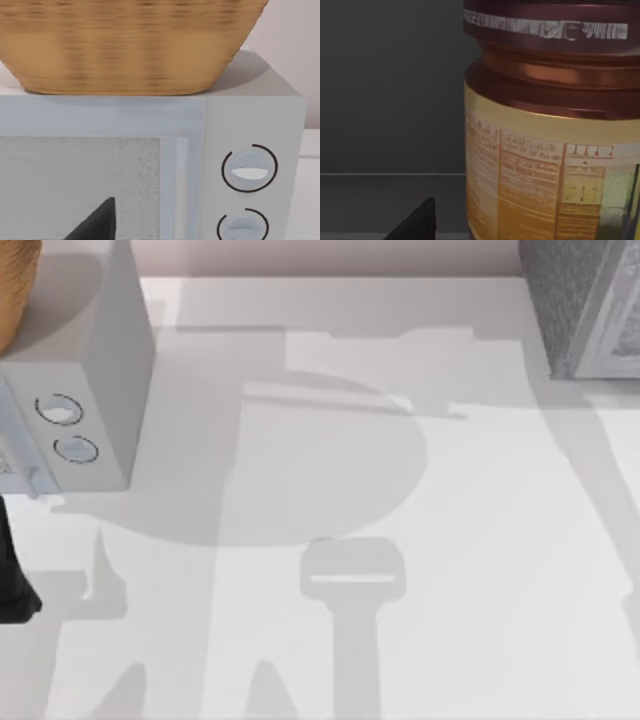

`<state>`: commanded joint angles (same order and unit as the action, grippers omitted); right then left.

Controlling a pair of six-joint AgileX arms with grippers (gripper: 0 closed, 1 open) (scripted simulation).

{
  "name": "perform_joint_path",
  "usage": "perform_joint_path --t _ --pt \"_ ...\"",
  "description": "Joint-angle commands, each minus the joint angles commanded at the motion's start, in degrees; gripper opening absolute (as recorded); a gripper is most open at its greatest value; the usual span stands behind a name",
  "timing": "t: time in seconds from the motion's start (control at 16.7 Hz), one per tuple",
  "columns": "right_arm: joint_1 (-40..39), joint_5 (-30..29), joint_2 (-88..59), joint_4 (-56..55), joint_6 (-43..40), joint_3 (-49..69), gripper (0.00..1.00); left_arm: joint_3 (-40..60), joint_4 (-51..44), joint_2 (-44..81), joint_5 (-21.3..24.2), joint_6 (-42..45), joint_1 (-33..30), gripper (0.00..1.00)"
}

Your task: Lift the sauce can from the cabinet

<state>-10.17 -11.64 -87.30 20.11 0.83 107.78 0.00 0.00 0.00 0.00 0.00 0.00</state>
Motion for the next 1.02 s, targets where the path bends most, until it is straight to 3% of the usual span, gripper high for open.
perform_joint_path --t 1.02 --pt "2.02 1.80 -13.61 1.35 0.00 14.99 1.00 0.00 0.00 0.00 0.00 0.00 0.00 1.00"
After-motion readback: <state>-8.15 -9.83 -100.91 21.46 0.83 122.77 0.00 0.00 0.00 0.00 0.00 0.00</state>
